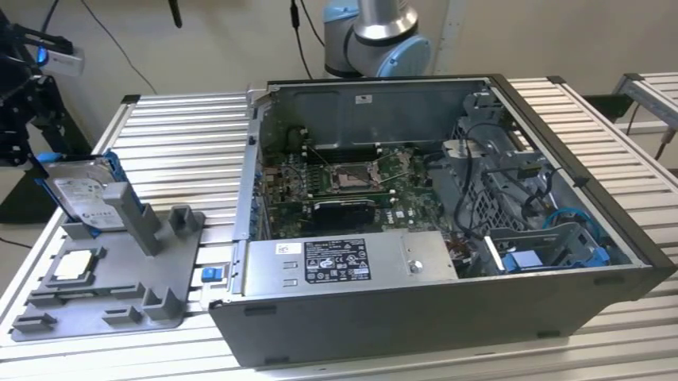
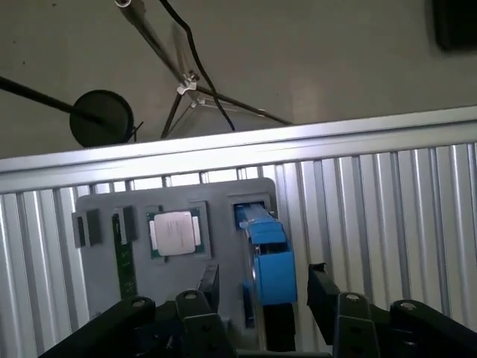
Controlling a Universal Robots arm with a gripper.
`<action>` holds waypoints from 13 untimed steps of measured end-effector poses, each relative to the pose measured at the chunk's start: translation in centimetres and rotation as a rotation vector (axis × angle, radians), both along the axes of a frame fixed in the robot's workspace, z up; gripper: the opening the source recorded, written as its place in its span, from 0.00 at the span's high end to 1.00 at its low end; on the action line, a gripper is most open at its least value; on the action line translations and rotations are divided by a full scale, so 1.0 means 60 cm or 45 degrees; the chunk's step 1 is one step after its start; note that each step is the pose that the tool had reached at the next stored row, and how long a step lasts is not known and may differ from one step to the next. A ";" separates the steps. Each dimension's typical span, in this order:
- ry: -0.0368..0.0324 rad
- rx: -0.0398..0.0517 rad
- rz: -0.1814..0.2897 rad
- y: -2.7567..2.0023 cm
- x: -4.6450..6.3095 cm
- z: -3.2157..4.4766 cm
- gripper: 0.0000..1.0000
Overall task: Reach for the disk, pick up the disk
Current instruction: 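Pick up the disk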
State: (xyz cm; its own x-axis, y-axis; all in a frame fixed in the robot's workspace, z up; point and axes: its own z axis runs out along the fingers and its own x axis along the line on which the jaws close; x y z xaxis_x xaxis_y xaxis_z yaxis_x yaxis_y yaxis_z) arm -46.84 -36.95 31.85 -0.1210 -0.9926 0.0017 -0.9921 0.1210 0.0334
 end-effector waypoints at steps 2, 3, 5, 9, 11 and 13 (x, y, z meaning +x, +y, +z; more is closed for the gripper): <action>0.0000 0.000 0.013 0.0008 0.000 -0.006 0.00; -0.0002 0.000 0.018 0.0011 0.000 -0.009 0.00; -0.0001 0.000 0.025 0.0013 0.000 -0.015 0.00; -0.0028 0.000 0.035 0.0015 -0.004 -0.027 0.00; -0.0089 0.000 0.042 0.0015 -0.007 -0.033 0.00; -0.0141 0.002 0.059 0.0014 -0.009 -0.038 0.00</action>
